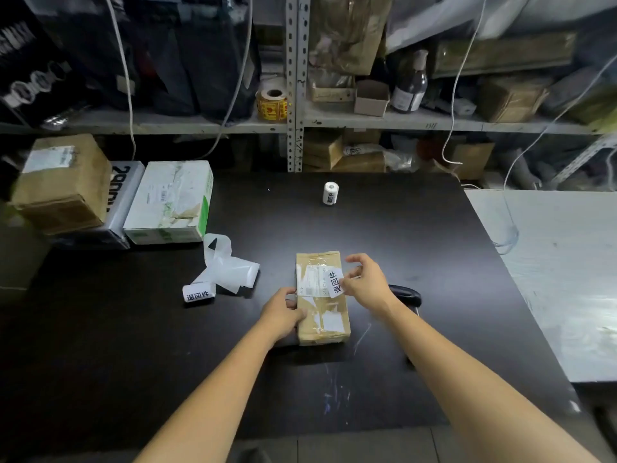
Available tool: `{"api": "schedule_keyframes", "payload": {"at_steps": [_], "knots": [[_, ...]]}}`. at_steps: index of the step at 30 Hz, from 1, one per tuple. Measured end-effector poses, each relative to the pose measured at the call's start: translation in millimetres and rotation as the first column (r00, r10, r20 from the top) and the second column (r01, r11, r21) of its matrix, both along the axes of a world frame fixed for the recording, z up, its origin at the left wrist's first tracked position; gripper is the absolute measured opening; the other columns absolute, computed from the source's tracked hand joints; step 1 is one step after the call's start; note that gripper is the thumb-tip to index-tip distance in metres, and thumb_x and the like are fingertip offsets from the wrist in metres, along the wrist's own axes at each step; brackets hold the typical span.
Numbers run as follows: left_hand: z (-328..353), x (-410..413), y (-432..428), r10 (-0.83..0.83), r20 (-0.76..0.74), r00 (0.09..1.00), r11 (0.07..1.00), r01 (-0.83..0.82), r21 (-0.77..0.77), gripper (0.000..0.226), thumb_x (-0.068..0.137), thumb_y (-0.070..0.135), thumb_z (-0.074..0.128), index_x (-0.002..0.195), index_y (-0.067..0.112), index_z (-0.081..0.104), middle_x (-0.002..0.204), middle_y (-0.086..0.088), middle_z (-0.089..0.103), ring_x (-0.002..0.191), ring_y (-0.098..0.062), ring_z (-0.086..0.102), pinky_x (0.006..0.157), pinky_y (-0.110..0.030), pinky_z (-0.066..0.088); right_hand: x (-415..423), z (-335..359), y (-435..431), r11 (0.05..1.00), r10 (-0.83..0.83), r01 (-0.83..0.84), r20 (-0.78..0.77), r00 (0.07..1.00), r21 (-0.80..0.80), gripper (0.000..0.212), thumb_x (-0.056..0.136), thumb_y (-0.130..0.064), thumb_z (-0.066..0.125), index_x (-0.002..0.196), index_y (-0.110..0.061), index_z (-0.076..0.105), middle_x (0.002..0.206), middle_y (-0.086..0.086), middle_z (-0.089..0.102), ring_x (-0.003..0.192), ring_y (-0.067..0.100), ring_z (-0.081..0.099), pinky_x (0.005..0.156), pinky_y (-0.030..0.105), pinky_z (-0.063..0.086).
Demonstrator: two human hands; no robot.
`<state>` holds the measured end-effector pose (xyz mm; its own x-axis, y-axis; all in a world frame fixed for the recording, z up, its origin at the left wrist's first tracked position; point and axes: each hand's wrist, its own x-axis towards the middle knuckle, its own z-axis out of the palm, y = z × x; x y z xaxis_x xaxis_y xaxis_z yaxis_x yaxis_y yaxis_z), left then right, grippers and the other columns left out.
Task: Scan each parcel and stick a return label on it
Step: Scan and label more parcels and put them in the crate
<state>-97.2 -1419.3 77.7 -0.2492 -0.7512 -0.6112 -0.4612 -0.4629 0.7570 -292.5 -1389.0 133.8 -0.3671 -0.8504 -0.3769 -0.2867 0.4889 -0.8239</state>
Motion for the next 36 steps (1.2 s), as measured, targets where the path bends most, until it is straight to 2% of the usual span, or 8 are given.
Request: {"api": "schedule_keyframes", "payload": {"at_steps": [2, 6, 12, 17, 25, 30, 33, 36], "knots": [[-5.0, -3.7, 1.4, 0.013, 0.003, 1.0, 1.0, -0.013, -0.009, 0.052, 0.086, 0.004, 0.067, 0.131, 0.024, 0.05, 0.102, 0.004, 0.061, 0.103, -0.024, 0.065, 0.091, -0.047, 0.055, -3.8, -10.2, 7.5, 0.999, -0.015, 0.012, 0.087, 0.996, 0.035, 0.045, 0.084, 0.007, 0.067, 0.118, -0.019, 0.051, 0.079, 0.001, 0.061, 0.082, 0.022, 0.07, 0.082, 0.044, 0.06], [-9.2, -7.0, -1.7, 0.057, 0.002, 0.998, 0.998, -0.057, -0.013, 0.054, 0.086, 0.002, 0.069, 0.132, 0.023, 0.05, 0.107, -0.002, 0.063, 0.104, -0.027, 0.064, 0.089, -0.049, 0.056, -7.9, -26.0, 19.1, 0.998, -0.046, 0.037, 0.179, 0.983, 0.056, 0.012, 0.09, 0.006, 0.063, 0.102, 0.006, 0.063, 0.092, 0.012, 0.067, 0.082, 0.022, 0.072, 0.069, 0.037, 0.062], [-13.7, -13.7, -5.4, 0.067, 0.015, 0.998, 0.997, -0.067, -0.039, 0.056, 0.084, 0.003, 0.07, 0.132, 0.025, 0.051, 0.113, -0.006, 0.063, 0.106, -0.029, 0.064, 0.092, -0.049, 0.054, -8.4, -29.0, 26.8, 0.996, -0.083, 0.073, 0.242, 0.967, 0.049, 0.007, 0.091, -0.001, 0.064, 0.09, -0.003, 0.057, 0.083, 0.016, 0.071, 0.072, 0.025, 0.069, 0.075, 0.04, 0.059], [-12.6, -17.9, -8.5, 0.069, 0.007, 0.998, 0.997, -0.069, -0.04, 0.055, 0.085, 0.005, 0.07, 0.132, 0.027, 0.05, 0.115, -0.005, 0.064, 0.106, -0.028, 0.064, 0.091, -0.048, 0.055, -9.3, -33.3, 26.9, 0.994, -0.113, 0.112, 0.243, 0.963, 0.017, 0.011, 0.084, -0.012, 0.077, 0.085, -0.006, 0.068, 0.076, -0.002, 0.072, 0.062, -0.002, 0.065, 0.053, 0.009, 0.045], [-11.8, -17.0, -9.9, 0.062, 0.016, 0.998, 0.998, -0.061, -0.033, 0.055, 0.086, 0.004, 0.069, 0.132, 0.027, 0.049, 0.115, -0.004, 0.065, 0.107, -0.026, 0.064, 0.091, -0.048, 0.055, -3.0, -36.5, 27.9, 0.989, -0.15, 0.136, 0.338, 0.929, 0.066, 0.01, 0.088, -0.012, 0.071, 0.083, -0.01, 0.063, 0.08, 0.004, 0.074, 0.063, 0.009, 0.069, 0.057, 0.018, 0.053], [-12.5, -17.3, -9.8, 0.061, 0.002, 0.998, 0.997, -0.061, -0.038, 0.055, 0.087, 0.004, 0.069, 0.133, 0.026, 0.049, 0.11, -0.003, 0.066, 0.104, -0.025, 0.065, 0.09, -0.047, 0.056, -3.1, -34.7, 29.7, 0.999, -0.046, 0.037, 0.324, 0.945, 0.034, 0.009, 0.087, -0.008, 0.071, 0.088, -0.002, 0.065, 0.057, -0.006, 0.065, 0.048, 0.001, 0.057, 0.045, 0.014, 0.043], [-13.0, -15.9, -9.0, 0.061, 0.0, 0.998, 0.997, -0.061, -0.046, 0.055, 0.087, 0.003, 0.068, 0.133, 0.025, 0.049, 0.109, -0.003, 0.066, 0.102, -0.024, 0.065, 0.091, -0.046, 0.055, -1.4, -32.9, 28.9, 1.0, 0.001, -0.005, 0.397, 0.918, 0.009, 0.004, 0.085, -0.008, 0.074, 0.087, -0.006, 0.071, 0.079, -0.007, 0.076, 0.067, 0.005, 0.07, 0.054, 0.016, 0.05], [-13.3, -16.3, -8.6, 0.061, -0.002, 0.998, 0.997, -0.061, -0.047, 0.054, 0.088, 0.003, 0.067, 0.134, 0.026, 0.049, 0.107, -0.001, 0.067, 0.1, -0.021, 0.066, 0.089, -0.043, 0.056, -2.0, -38.0, 27.9, 0.999, 0.028, -0.032, 0.391, 0.92, 0.005, 0.009, 0.08, -0.014, 0.079, 0.077, -0.011, 0.07, 0.096, -0.002, 0.077, 0.09, 0.013, 0.073, 0.077, 0.028, 0.056]]}}
